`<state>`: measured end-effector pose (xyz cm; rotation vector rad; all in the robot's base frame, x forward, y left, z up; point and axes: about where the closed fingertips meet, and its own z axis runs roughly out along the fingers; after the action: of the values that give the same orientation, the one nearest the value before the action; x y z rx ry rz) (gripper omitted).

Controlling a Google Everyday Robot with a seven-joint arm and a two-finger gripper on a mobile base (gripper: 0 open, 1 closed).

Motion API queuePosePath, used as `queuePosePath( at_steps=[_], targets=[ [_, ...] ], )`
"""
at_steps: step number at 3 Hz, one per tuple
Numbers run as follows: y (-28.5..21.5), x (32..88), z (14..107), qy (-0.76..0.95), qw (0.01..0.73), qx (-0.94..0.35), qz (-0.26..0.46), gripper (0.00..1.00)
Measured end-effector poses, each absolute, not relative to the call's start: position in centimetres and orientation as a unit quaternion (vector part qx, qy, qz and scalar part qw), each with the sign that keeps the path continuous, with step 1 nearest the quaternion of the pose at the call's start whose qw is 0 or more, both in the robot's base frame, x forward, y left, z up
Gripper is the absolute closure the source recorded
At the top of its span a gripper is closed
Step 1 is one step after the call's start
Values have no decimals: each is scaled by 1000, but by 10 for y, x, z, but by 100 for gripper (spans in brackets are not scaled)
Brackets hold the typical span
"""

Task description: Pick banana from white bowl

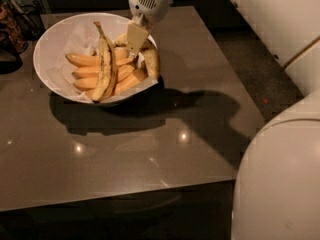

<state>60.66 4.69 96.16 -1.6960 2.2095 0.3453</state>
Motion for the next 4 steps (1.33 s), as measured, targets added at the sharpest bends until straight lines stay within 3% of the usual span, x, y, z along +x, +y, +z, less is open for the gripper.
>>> queuePosePath(
  at_steps=[2, 4],
  targets=[
    [38, 631, 1006, 740, 212, -631, 101, 100],
    [39, 615, 1000, 742, 192, -636, 94, 100]
  ],
)
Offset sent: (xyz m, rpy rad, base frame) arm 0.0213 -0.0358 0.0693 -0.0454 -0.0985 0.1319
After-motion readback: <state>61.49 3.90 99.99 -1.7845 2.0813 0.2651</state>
